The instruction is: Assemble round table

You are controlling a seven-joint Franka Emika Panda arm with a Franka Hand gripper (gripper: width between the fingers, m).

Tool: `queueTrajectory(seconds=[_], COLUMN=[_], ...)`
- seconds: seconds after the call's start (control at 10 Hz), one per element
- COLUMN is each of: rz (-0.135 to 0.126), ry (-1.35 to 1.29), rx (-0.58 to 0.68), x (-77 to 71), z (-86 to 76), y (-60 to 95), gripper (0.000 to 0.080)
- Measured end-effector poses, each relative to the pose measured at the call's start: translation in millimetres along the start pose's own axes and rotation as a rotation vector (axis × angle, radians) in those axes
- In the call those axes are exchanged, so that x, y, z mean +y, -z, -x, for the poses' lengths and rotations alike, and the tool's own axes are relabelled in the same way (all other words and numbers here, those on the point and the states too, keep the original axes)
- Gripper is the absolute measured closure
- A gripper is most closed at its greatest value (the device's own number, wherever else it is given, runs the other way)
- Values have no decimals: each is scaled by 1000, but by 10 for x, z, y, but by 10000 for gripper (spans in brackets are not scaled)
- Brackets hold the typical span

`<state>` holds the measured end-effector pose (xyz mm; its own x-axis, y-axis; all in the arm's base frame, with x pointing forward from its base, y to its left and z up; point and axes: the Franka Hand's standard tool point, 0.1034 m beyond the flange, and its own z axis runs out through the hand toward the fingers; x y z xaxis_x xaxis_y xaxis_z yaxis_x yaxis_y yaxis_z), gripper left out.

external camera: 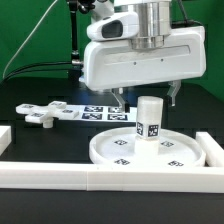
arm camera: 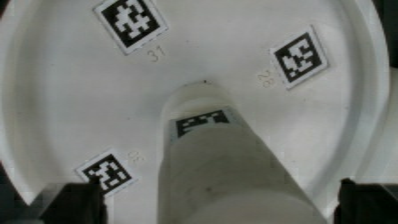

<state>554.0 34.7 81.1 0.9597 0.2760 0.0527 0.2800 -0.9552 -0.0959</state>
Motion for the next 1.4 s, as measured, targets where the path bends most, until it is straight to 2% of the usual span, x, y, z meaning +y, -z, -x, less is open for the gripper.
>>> queueTrajectory(seconds=[0.3,0.7,0.9,1.1,1.4], rz=[15,22,47,59,45], ry=[374,644,823,996,1180], rx=[-28,-40,-56,-74,-113], x=[25,57,-5,-54,-83], z=[-44,-35,-98,-117,-104], y=[23,14,39,35,21], gripper=[151,151,151,151,151])
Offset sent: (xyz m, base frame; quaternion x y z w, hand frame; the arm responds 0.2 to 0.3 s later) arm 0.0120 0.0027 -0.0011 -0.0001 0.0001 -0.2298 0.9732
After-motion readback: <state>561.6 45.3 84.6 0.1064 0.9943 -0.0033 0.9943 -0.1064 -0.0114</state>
